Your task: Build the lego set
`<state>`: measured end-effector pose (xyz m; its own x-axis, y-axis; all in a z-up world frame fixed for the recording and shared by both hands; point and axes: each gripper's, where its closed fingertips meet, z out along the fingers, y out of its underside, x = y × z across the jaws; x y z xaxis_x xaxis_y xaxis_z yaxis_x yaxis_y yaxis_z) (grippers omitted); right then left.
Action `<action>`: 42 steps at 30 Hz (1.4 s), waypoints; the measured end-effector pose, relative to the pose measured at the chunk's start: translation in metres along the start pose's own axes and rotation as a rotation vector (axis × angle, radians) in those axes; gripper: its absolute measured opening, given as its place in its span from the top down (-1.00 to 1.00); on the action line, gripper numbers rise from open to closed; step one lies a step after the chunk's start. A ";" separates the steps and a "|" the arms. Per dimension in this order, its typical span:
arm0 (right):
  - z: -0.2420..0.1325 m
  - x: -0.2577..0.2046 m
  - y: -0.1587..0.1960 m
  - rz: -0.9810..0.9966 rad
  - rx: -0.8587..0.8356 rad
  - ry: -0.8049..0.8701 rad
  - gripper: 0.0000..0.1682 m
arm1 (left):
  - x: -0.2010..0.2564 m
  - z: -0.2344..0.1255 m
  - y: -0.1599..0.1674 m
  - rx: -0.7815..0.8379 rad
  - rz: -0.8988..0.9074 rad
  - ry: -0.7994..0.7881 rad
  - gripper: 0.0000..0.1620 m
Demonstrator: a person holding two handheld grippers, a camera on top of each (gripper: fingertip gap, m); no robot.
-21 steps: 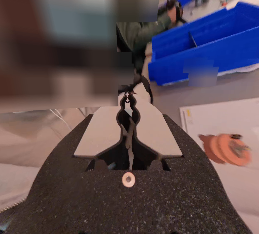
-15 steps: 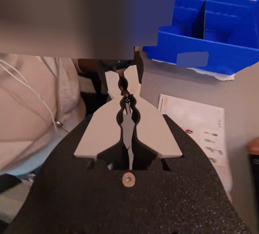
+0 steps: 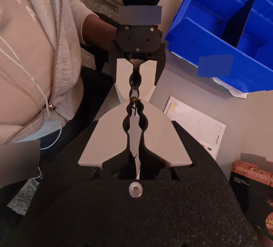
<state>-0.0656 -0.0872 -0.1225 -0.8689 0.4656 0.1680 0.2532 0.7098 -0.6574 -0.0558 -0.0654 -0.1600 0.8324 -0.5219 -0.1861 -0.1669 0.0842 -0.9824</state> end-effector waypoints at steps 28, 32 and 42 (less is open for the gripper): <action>0.010 0.001 -0.003 -0.147 -0.309 -0.136 0.92 | 0.009 -0.002 -0.001 -0.002 -0.119 0.108 0.95; 0.010 0.000 0.003 -0.166 -0.393 -0.155 0.92 | 0.011 0.001 0.005 -0.054 -0.132 0.108 0.95; 0.012 -0.017 0.007 -0.332 -0.427 -0.405 0.92 | 0.030 0.002 0.007 -0.086 -0.100 0.210 0.95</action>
<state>-0.0543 -0.0959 -0.1389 -0.9994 0.0106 -0.0320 0.0185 0.9664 -0.2562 -0.0314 -0.0791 -0.1728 0.7205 -0.6897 -0.0714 -0.1406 -0.0445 -0.9891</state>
